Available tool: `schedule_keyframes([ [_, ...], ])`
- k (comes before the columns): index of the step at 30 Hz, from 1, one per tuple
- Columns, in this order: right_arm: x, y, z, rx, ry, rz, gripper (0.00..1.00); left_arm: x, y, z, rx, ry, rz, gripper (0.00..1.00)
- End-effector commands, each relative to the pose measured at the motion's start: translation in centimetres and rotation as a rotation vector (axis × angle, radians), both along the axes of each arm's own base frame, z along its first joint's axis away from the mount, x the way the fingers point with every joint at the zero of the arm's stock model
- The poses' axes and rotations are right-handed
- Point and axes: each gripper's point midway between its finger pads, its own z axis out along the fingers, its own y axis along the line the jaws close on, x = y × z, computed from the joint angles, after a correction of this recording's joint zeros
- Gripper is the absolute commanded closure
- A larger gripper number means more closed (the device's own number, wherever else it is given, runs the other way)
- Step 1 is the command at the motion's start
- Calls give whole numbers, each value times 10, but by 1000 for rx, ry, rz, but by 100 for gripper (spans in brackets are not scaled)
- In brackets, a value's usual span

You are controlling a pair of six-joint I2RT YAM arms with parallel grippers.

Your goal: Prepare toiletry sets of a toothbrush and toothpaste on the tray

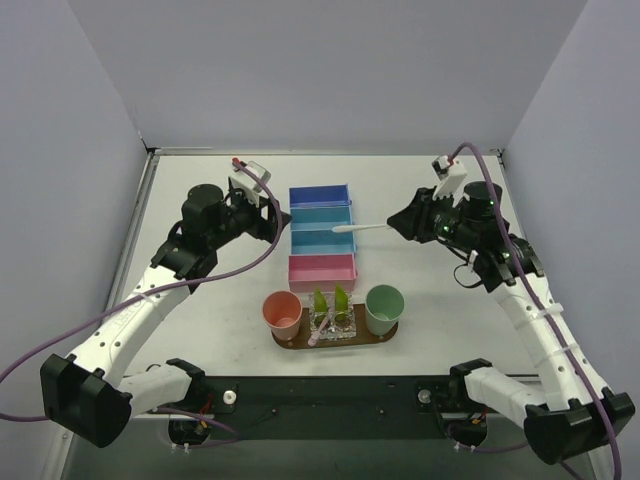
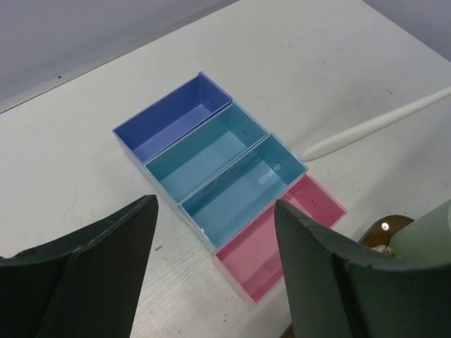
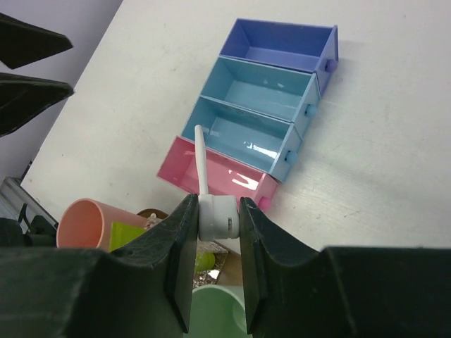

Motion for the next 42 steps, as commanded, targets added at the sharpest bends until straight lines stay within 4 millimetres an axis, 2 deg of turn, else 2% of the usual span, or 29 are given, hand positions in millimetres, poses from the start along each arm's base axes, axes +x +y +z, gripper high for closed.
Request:
schedule_keyframes([
  [1, -25, -7, 39, -25, -104, 10, 100, 9, 6, 8, -7, -31, 58, 23],
  [3, -35, -10, 40, -39, -99, 6, 100, 13, 12, 5, 8, -31, 101, 23],
  [6, -54, -11, 53, -37, -123, 19, 100, 16, 19, 5, 22, -37, 135, 23],
  [13, -111, -11, 81, 1, -162, 127, 100, 22, 23, -5, 51, -21, 162, 23],
  [17, -135, -7, 80, 20, -143, 205, 100, 25, 25, -11, 67, -14, 178, 23],
  [23, -168, -6, 69, 5, -71, 313, 100, 28, 29, -17, 87, -4, 200, 23],
  [28, -182, -5, 58, 3, -9, 357, 100, 29, 28, -22, 93, 6, 201, 23],
  [33, -173, -8, 40, -48, -20, 304, 100, 31, 28, -27, 99, 17, 202, 23],
  [36, -171, -2, 27, -89, 8, 319, 100, 33, 29, -32, 108, 26, 209, 23],
  [42, -165, 0, 4, -262, -18, 301, 100, 34, 29, -34, 114, 34, 211, 23],
])
